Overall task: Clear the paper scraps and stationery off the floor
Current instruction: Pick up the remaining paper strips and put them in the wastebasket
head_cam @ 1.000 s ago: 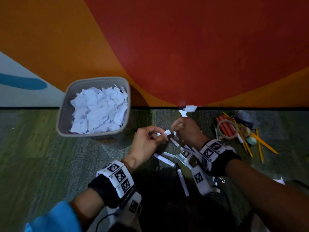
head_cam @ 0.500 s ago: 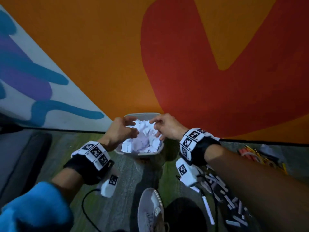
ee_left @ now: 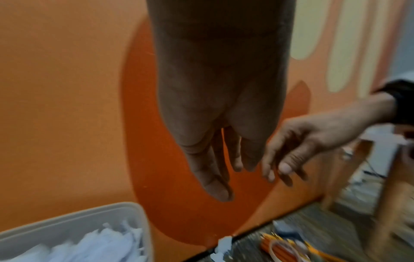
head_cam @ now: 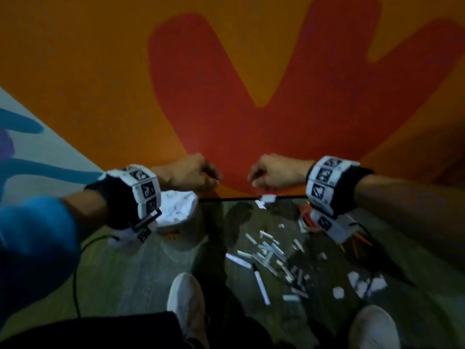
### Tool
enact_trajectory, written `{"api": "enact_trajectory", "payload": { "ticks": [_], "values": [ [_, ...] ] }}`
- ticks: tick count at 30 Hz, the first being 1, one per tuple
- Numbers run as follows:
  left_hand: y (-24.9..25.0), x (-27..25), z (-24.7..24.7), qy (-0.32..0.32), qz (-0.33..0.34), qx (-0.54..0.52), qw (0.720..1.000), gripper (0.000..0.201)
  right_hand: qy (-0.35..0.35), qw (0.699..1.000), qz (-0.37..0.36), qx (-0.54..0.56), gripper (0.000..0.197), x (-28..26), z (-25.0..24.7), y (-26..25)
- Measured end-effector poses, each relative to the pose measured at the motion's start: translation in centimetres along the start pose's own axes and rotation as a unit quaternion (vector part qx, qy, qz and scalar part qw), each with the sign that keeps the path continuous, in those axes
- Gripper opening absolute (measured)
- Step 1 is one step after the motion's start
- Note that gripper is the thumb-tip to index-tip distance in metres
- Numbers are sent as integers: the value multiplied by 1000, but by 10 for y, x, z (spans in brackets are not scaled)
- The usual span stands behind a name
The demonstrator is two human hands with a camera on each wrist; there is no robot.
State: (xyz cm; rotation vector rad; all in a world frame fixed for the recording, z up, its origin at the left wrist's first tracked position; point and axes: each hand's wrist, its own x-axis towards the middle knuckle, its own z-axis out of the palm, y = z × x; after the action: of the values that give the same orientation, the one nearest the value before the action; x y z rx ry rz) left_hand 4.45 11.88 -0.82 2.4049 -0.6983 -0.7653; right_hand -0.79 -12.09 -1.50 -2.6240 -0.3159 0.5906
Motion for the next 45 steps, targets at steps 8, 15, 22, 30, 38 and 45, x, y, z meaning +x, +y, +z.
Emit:
{"api": "enact_trajectory", "payload": {
  "ticks": [8, 15, 22, 30, 38, 45],
  "values": [
    [66, 66, 123, -146, 92, 186, 967, 12, -33, 976, 177, 124, 12, -63, 56, 119],
    [27, 94, 225, -143, 28, 165, 976, 21, -10, 922, 291, 255, 13, -91, 186, 186],
    [-45, 119, 280, -80, -82, 108, 988, 28, 7, 921, 286, 264, 30, -58, 266, 202],
    [-95, 120, 349, -1, 15, 152, 988, 43, 87, 921, 260, 278, 22, -14, 319, 196],
    [-107, 100, 365, 1, -20, 165, 986, 42, 127, 923, 201, 303, 23, -1, 335, 192],
    [-103, 111, 349, 79, -46, 119, 989, 26, 188, 909, 233, 289, 16, -9, 340, 201]
  ]
}}
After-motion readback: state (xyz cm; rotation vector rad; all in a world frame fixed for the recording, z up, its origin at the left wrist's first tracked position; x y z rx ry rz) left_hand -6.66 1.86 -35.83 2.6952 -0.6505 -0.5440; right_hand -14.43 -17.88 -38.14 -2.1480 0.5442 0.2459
